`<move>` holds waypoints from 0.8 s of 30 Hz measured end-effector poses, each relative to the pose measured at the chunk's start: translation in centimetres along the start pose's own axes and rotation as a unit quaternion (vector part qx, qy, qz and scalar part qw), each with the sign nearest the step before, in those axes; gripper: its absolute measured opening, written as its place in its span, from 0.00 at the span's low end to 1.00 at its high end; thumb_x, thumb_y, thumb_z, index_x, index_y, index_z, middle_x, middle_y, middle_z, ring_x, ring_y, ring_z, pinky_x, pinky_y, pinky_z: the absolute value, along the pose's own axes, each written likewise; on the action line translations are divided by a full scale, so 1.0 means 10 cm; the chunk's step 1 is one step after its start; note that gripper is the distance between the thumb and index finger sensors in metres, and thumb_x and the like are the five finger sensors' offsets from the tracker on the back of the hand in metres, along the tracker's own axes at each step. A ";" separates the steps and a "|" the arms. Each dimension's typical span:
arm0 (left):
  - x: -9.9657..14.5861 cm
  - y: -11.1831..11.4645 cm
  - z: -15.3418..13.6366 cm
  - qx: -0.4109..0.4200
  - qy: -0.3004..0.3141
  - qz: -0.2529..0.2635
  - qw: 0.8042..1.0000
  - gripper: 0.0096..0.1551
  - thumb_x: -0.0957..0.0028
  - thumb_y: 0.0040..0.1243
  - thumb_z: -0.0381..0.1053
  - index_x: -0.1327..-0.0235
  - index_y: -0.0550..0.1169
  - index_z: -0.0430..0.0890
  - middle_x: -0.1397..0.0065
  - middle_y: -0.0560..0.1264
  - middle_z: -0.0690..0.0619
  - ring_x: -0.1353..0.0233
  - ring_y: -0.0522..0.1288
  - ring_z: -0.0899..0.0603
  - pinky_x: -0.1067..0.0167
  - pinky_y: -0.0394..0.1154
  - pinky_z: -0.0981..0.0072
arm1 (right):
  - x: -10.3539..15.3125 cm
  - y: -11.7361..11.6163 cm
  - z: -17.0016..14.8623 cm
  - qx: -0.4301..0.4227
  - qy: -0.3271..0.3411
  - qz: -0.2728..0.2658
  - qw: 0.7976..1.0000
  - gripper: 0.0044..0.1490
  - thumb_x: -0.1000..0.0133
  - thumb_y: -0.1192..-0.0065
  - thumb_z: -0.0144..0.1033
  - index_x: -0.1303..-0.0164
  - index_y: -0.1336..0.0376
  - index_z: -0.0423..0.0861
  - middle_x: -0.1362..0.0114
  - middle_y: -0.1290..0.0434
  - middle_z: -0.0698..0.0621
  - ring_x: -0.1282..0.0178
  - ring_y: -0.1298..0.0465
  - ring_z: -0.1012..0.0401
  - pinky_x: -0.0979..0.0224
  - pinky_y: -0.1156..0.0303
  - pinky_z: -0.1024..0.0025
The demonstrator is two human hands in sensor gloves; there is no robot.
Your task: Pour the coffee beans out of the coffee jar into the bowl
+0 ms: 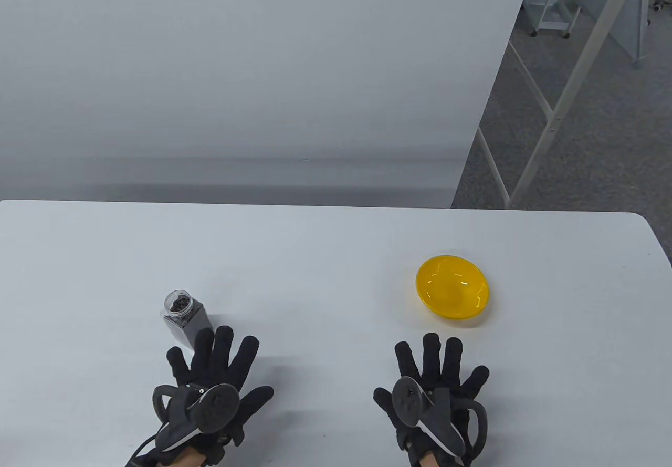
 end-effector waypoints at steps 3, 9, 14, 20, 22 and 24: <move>0.00 -0.01 -0.01 0.003 0.001 0.006 1.000 0.56 0.57 0.44 0.83 0.19 0.60 0.52 0.17 0.51 0.35 0.20 0.50 0.19 0.44 0.40 0.12 | 0.00 0.00 -0.01 0.000 -0.002 0.003 1.000 0.58 0.58 0.56 0.80 0.31 0.75 0.65 0.21 0.82 0.44 0.21 0.79 0.37 0.40 0.79 0.16; 0.00 -0.06 -0.05 0.021 -0.004 0.026 0.999 0.55 0.57 0.46 0.82 0.20 0.61 0.52 0.17 0.53 0.35 0.20 0.53 0.19 0.44 0.42 0.13 | -0.01 0.00 -0.02 -0.004 -0.006 0.006 1.000 0.57 0.58 0.56 0.80 0.31 0.75 0.66 0.21 0.82 0.43 0.21 0.79 0.37 0.40 0.79 0.16; 0.00 -0.10 -0.08 0.042 -0.007 0.038 0.998 0.54 0.57 0.46 0.81 0.21 0.62 0.52 0.18 0.54 0.35 0.20 0.54 0.20 0.43 0.43 0.13 | -0.02 0.01 -0.03 -0.005 -0.009 0.010 1.000 0.57 0.58 0.56 0.80 0.31 0.75 0.66 0.21 0.82 0.43 0.21 0.79 0.36 0.40 0.79 0.16; 0.01 -0.15 -0.11 0.062 -0.010 0.057 0.996 0.53 0.56 0.48 0.80 0.21 0.63 0.52 0.18 0.56 0.35 0.21 0.56 0.20 0.42 0.44 0.13 | -0.04 0.01 -0.08 -0.012 -0.018 0.014 1.000 0.57 0.58 0.56 0.80 0.31 0.75 0.66 0.21 0.82 0.44 0.21 0.79 0.37 0.40 0.79 0.16; 0.00 -0.16 -0.12 0.071 -0.010 0.063 0.995 0.52 0.56 0.49 0.80 0.22 0.64 0.52 0.18 0.57 0.36 0.21 0.57 0.21 0.42 0.44 0.13 | -0.04 0.01 -0.09 -0.014 -0.020 0.015 1.000 0.57 0.58 0.56 0.80 0.31 0.75 0.66 0.21 0.82 0.43 0.21 0.79 0.37 0.40 0.79 0.16; 0.00 -0.17 -0.15 0.074 -0.015 0.067 0.995 0.52 0.56 0.49 0.79 0.23 0.64 0.51 0.19 0.57 0.36 0.21 0.58 0.21 0.42 0.45 0.13 | -0.04 0.01 -0.10 -0.014 -0.021 0.015 1.000 0.57 0.58 0.56 0.80 0.31 0.75 0.66 0.21 0.82 0.43 0.21 0.79 0.36 0.40 0.79 0.16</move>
Point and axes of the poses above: the tracker on the back of each hand, its own z axis roughly to the thumb side, its own x axis roughly from the fingertips to the wrist, y = z × x, the point moved 3 cm from there along -x, roughly from the wrist to the fingertips
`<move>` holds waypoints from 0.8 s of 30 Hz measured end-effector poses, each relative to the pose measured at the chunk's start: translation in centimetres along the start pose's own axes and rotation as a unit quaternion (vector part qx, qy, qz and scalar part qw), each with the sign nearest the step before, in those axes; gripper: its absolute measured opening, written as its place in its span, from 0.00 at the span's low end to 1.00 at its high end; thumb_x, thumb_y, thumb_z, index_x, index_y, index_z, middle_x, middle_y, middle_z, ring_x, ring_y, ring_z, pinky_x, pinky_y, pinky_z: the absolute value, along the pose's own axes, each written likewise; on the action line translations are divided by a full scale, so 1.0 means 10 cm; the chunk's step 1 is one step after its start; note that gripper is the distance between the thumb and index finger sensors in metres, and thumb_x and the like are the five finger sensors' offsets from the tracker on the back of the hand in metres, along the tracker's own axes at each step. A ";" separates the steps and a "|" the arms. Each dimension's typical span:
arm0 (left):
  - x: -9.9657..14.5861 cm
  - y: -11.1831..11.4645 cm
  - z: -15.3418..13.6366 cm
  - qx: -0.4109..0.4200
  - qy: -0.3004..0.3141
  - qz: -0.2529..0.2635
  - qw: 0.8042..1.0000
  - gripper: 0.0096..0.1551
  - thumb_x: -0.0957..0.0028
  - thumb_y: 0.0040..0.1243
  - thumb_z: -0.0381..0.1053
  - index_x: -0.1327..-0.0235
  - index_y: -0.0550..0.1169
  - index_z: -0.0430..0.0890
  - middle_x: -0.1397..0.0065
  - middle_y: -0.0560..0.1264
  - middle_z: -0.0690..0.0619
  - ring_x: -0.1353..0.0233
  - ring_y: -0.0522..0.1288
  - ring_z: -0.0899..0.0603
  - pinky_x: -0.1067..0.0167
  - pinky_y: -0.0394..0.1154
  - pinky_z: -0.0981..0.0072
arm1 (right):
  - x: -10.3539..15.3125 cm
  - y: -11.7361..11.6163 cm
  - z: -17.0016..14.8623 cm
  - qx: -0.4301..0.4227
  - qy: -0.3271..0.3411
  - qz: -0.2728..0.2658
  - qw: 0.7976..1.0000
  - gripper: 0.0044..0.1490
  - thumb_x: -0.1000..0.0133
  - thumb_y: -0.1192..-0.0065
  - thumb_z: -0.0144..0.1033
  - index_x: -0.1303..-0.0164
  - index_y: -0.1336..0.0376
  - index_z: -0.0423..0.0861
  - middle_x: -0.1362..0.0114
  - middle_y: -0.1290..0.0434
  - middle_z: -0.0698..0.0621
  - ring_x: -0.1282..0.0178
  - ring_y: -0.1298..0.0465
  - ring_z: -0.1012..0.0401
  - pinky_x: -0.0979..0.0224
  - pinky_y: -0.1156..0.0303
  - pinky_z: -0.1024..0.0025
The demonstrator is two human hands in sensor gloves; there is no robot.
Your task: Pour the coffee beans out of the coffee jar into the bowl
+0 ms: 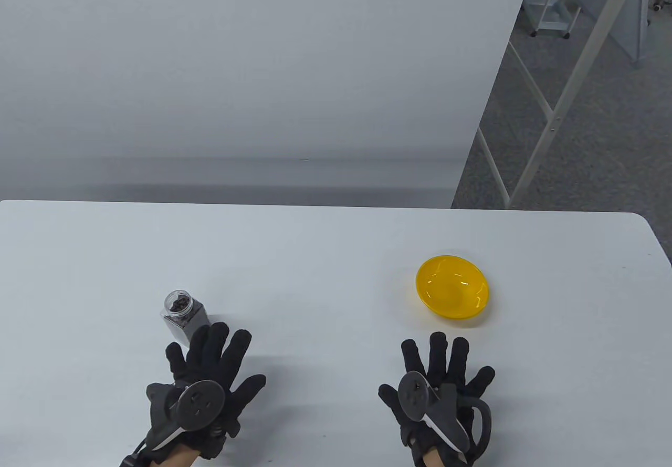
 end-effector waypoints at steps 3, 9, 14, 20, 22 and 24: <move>0.00 -0.03 -0.04 0.004 -0.006 0.009 1.000 0.51 0.56 0.49 0.79 0.23 0.65 0.51 0.19 0.59 0.36 0.21 0.59 0.21 0.42 0.45 0.13 | 0.00 0.00 -0.01 -0.002 0.000 -0.001 1.000 0.57 0.58 0.56 0.80 0.31 0.75 0.66 0.21 0.82 0.44 0.21 0.79 0.37 0.40 0.79 0.16; -0.02 -0.09 -0.15 0.016 -0.025 0.028 0.999 0.51 0.56 0.51 0.79 0.23 0.64 0.51 0.19 0.59 0.37 0.21 0.60 0.22 0.41 0.47 0.14 | 0.01 0.00 -0.02 -0.003 0.000 -0.001 1.000 0.58 0.58 0.56 0.80 0.31 0.75 0.66 0.21 0.82 0.43 0.21 0.79 0.36 0.40 0.79 0.16; -0.01 -0.16 -0.29 0.029 -0.047 0.049 0.997 0.54 0.57 0.53 0.79 0.23 0.62 0.50 0.20 0.59 0.36 0.22 0.61 0.23 0.40 0.50 0.15 | 0.01 0.00 -0.03 -0.006 0.000 -0.003 1.000 0.58 0.58 0.56 0.80 0.31 0.75 0.66 0.21 0.82 0.43 0.21 0.79 0.36 0.40 0.79 0.16; -0.02 -0.23 -0.45 0.039 -0.070 0.068 0.994 0.56 0.58 0.56 0.79 0.22 0.60 0.49 0.20 0.57 0.36 0.22 0.61 0.23 0.40 0.51 0.15 | 0.01 0.00 -0.04 -0.006 -0.001 -0.001 1.000 0.58 0.58 0.56 0.80 0.31 0.75 0.66 0.21 0.82 0.43 0.21 0.79 0.36 0.40 0.79 0.16; -0.02 -0.25 -0.51 0.042 -0.079 0.074 0.993 0.56 0.58 0.56 0.79 0.22 0.60 0.49 0.20 0.57 0.36 0.22 0.61 0.23 0.40 0.51 0.15 | 0.02 0.00 -0.04 -0.005 -0.001 0.000 1.000 0.58 0.58 0.56 0.80 0.31 0.75 0.66 0.21 0.83 0.43 0.21 0.79 0.36 0.40 0.79 0.16; -0.01 -0.27 -0.56 0.044 -0.087 0.079 0.992 0.56 0.57 0.57 0.79 0.22 0.59 0.49 0.20 0.57 0.36 0.22 0.61 0.23 0.40 0.51 0.15 | 0.02 0.00 -0.04 -0.004 -0.002 0.003 1.000 0.58 0.58 0.56 0.80 0.31 0.75 0.66 0.21 0.83 0.43 0.21 0.79 0.36 0.40 0.79 0.16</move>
Point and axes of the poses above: the tracker on the back of each hand, its own z axis roughly to the thumb side, its own x axis roughly from the fingertips to the wrist, y = z × x, the point moved 3 cm from there along -x, roughly from the wrist to the fingertips
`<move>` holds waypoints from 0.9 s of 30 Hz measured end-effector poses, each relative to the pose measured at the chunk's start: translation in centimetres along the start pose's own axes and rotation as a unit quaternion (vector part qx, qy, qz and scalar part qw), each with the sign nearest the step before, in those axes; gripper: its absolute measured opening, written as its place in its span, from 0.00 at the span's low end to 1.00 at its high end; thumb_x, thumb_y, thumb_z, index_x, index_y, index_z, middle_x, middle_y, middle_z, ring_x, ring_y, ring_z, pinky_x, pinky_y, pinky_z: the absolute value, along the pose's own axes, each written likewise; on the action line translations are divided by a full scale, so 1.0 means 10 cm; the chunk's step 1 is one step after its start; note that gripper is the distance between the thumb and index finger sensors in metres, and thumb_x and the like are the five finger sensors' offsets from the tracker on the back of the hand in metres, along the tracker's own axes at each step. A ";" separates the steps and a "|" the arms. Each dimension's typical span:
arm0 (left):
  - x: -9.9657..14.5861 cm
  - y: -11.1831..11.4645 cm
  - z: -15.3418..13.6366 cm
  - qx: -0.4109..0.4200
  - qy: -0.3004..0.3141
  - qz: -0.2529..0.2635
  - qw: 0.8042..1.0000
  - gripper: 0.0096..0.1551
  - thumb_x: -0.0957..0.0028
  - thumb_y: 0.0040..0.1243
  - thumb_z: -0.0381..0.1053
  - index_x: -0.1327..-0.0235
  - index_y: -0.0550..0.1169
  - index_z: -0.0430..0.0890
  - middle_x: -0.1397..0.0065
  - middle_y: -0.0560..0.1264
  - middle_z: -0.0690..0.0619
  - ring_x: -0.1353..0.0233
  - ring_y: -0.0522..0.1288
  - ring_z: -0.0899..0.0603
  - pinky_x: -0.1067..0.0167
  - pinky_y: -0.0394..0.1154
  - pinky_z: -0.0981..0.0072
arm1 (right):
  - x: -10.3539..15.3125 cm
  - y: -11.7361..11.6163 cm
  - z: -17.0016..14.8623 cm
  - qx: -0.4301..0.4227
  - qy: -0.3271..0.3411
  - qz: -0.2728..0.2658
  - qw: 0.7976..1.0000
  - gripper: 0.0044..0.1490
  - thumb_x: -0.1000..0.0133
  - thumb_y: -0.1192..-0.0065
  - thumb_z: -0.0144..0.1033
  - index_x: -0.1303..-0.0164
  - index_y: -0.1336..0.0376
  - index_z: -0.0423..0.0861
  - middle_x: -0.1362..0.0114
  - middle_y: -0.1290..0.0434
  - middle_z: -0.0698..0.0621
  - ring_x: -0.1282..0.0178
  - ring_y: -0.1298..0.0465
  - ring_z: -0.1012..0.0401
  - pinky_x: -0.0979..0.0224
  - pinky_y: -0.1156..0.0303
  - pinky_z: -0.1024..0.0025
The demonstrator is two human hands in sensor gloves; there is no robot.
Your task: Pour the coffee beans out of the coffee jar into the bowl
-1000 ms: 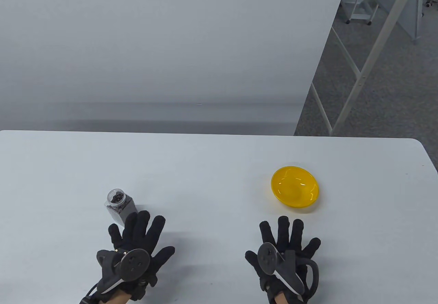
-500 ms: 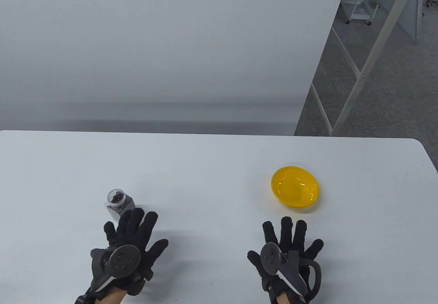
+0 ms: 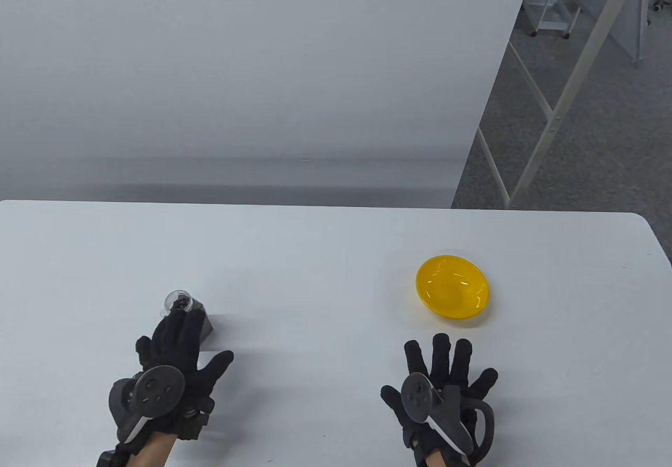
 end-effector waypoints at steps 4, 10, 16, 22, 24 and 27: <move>-0.02 -0.03 -0.10 0.008 -0.015 0.008 1.000 0.57 0.58 0.58 0.79 0.22 0.59 0.48 0.20 0.56 0.35 0.22 0.60 0.23 0.39 0.51 0.16 | 0.00 0.00 0.00 0.000 -0.001 0.002 1.000 0.58 0.58 0.56 0.80 0.31 0.75 0.66 0.21 0.83 0.43 0.22 0.79 0.36 0.40 0.79 0.16; -0.02 -0.09 -0.24 0.028 -0.033 0.036 0.998 0.59 0.59 0.61 0.78 0.23 0.58 0.47 0.20 0.56 0.35 0.23 0.61 0.23 0.39 0.51 0.16 | 0.00 0.00 -0.01 0.000 -0.001 0.003 1.000 0.59 0.58 0.56 0.80 0.31 0.77 0.66 0.21 0.83 0.43 0.22 0.79 0.36 0.40 0.79 0.16; -0.05 -0.11 -0.41 0.064 -0.068 0.048 0.994 0.62 0.61 0.63 0.80 0.23 0.58 0.47 0.21 0.56 0.35 0.23 0.62 0.23 0.38 0.52 0.18 | 0.00 0.00 -0.01 -0.001 -0.001 0.003 1.000 0.59 0.58 0.56 0.80 0.31 0.77 0.66 0.21 0.83 0.43 0.22 0.79 0.36 0.40 0.79 0.16; -0.06 -0.04 -0.64 0.112 -0.122 0.044 0.985 0.64 0.64 0.66 0.80 0.22 0.58 0.47 0.21 0.56 0.35 0.23 0.61 0.23 0.38 0.52 0.18 | 0.00 0.02 0.00 -0.003 0.000 0.001 1.000 0.59 0.58 0.56 0.80 0.31 0.77 0.66 0.21 0.83 0.43 0.22 0.79 0.36 0.40 0.79 0.16; -0.06 -0.02 -0.68 0.120 -0.132 0.041 0.983 0.65 0.64 0.67 0.80 0.22 0.57 0.46 0.20 0.56 0.35 0.23 0.61 0.23 0.38 0.52 0.17 | 0.00 0.03 -0.01 -0.006 0.001 -0.003 1.000 0.59 0.58 0.56 0.80 0.31 0.77 0.66 0.21 0.83 0.43 0.22 0.79 0.36 0.40 0.79 0.16; -0.09 0.06 -0.76 0.127 -0.145 0.027 0.981 0.68 0.66 0.69 0.80 0.22 0.56 0.46 0.20 0.54 0.35 0.22 0.60 0.23 0.37 0.52 0.18 | -0.01 0.04 -0.01 -0.010 -0.001 -0.003 1.000 0.59 0.58 0.55 0.80 0.31 0.77 0.66 0.21 0.83 0.43 0.22 0.79 0.36 0.40 0.79 0.16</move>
Point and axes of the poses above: the tracker on the back of each hand, its own z axis roughly to the thumb side, its own x axis roughly from the fingertips to the wrist, y = z × x, the point moved 3 cm from there along -x, roughly from the wrist to the fingertips
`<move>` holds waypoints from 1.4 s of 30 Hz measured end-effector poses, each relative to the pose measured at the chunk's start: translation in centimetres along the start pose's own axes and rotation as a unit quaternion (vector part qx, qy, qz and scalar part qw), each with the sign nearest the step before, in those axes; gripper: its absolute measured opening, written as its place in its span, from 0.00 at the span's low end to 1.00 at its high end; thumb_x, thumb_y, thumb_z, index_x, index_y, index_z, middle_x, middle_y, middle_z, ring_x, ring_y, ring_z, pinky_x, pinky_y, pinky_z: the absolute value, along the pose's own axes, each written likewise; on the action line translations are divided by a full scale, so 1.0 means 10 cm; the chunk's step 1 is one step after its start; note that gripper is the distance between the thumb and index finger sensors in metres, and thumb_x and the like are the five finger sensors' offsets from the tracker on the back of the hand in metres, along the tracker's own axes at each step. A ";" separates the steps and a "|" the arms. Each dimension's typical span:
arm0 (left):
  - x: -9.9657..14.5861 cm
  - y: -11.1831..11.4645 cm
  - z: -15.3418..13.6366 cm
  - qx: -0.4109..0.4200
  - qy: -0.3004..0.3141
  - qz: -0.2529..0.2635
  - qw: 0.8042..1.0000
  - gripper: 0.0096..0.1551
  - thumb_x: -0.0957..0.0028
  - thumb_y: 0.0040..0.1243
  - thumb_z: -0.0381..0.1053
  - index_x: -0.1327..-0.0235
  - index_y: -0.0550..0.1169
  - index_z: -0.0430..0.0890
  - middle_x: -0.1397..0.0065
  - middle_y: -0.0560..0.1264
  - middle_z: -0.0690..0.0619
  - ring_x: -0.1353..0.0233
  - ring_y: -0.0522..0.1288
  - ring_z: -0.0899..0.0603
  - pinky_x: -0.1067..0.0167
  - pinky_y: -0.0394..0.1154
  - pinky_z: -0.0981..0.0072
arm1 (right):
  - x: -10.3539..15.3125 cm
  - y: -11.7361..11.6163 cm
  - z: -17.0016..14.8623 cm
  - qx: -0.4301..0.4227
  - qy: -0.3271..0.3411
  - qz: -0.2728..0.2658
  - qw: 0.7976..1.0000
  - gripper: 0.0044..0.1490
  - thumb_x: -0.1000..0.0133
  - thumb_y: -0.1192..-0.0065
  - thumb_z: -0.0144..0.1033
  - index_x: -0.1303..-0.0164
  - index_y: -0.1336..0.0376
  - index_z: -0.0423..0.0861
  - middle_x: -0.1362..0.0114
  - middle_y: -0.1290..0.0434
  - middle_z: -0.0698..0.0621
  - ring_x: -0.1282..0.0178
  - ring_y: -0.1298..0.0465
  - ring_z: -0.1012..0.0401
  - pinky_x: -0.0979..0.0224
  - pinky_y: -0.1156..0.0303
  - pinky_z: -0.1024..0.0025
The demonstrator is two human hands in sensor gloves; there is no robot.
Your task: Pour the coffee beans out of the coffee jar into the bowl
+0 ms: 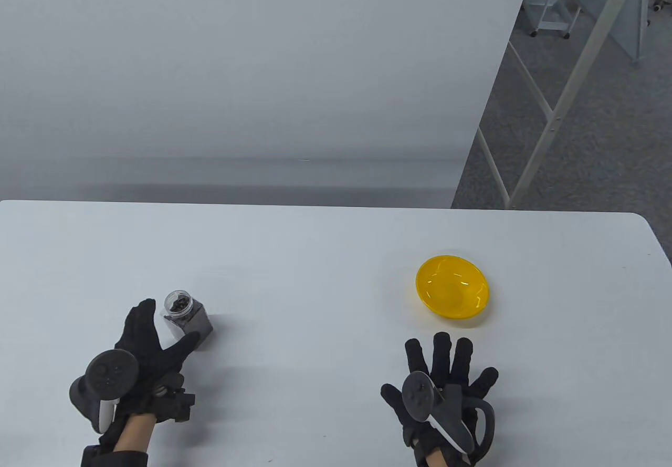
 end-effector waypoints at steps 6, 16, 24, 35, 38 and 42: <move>-0.08 0.14 -0.14 0.032 -0.026 -0.025 0.999 0.73 0.70 0.72 0.80 0.21 0.54 0.44 0.20 0.52 0.34 0.21 0.58 0.23 0.35 0.55 0.23 | -0.03 0.03 -0.03 -0.015 -0.004 0.000 1.000 0.59 0.58 0.55 0.80 0.31 0.77 0.66 0.21 0.83 0.43 0.22 0.79 0.37 0.40 0.79 0.16; -0.21 0.24 -0.30 0.033 -0.055 -0.032 0.997 0.76 0.73 0.76 0.78 0.24 0.54 0.38 0.21 0.55 0.36 0.23 0.62 0.24 0.35 0.60 0.25 | -0.04 0.03 -0.06 -0.021 -0.007 0.002 1.000 0.59 0.58 0.55 0.80 0.31 0.77 0.66 0.21 0.83 0.43 0.21 0.79 0.37 0.40 0.80 0.16; -0.28 0.34 -0.41 0.049 -0.071 -0.043 0.995 0.75 0.74 0.79 0.74 0.25 0.56 0.37 0.22 0.56 0.36 0.24 0.63 0.23 0.36 0.60 0.24 | -0.05 0.02 -0.03 -0.011 -0.006 0.004 1.000 0.59 0.57 0.55 0.80 0.31 0.77 0.66 0.21 0.83 0.43 0.21 0.79 0.36 0.40 0.79 0.16; -0.33 0.47 -0.37 0.056 -0.079 -0.052 0.994 0.67 0.69 0.80 0.65 0.26 0.58 0.37 0.24 0.59 0.36 0.26 0.66 0.24 0.37 0.63 0.26 | -0.06 0.01 -0.01 -0.007 -0.003 0.005 1.000 0.59 0.57 0.55 0.79 0.31 0.77 0.65 0.21 0.83 0.43 0.21 0.79 0.37 0.40 0.79 0.16; -0.34 0.48 -0.39 0.056 -0.083 -0.052 0.994 0.63 0.67 0.79 0.63 0.26 0.59 0.39 0.24 0.60 0.37 0.27 0.67 0.24 0.37 0.63 0.26 | -0.07 0.01 0.00 -0.007 -0.002 0.007 1.000 0.59 0.57 0.54 0.79 0.31 0.77 0.65 0.21 0.82 0.43 0.21 0.79 0.37 0.40 0.79 0.16; -0.35 0.49 -0.40 0.060 -0.086 -0.057 0.993 0.59 0.66 0.79 0.62 0.28 0.61 0.40 0.24 0.61 0.36 0.27 0.67 0.23 0.37 0.64 0.29 | -0.07 0.01 0.01 -0.007 0.000 0.007 1.000 0.59 0.57 0.54 0.79 0.31 0.77 0.65 0.21 0.82 0.43 0.21 0.79 0.37 0.40 0.79 0.16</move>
Point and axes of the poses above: the tracker on the back of each hand, its own z axis roughly to the thumb side, its own x axis roughly from the fingertips to the wrist, y = z × x, the point moved 3 cm from there along -x, roughly from the wrist to the fingertips
